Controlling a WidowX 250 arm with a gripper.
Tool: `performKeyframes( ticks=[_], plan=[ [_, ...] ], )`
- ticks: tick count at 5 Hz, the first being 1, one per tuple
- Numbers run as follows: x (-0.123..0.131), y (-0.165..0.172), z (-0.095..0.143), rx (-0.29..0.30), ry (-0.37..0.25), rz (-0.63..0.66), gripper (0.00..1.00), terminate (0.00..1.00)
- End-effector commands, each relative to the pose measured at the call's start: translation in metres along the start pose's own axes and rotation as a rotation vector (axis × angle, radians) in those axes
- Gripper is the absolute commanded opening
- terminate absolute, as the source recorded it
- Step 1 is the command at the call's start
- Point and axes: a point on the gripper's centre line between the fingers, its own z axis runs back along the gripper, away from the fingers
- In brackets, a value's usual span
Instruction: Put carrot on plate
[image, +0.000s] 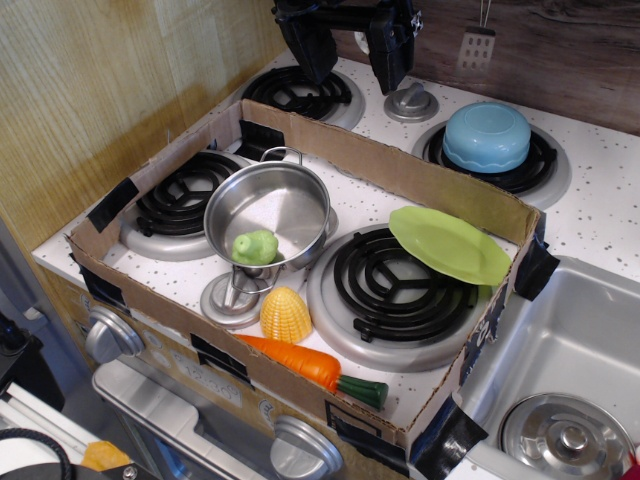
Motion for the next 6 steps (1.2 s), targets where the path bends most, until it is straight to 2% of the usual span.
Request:
performKeyframes(
  ticks=[1, 2, 3, 4, 5, 6],
  plan=[
    [0.000, 0.000, 0.000, 0.000, 0.000, 0.000, 1.00, 0.00],
    [0.007, -0.004, 0.002, -0.025, 0.082, -0.039, 1.00, 0.00],
    [0.004, -0.008, -0.003, -0.070, 0.110, -0.096, 1.00, 0.00],
    [-0.011, -0.022, -0.008, -0.078, 0.113, -0.222, 1.00, 0.00],
    [-0.034, -0.038, -0.015, -0.062, 0.076, -0.482, 1.00, 0.00],
    [-0.059, -0.050, -0.026, -0.063, 0.082, -0.674, 1.00, 0.00]
  ],
)
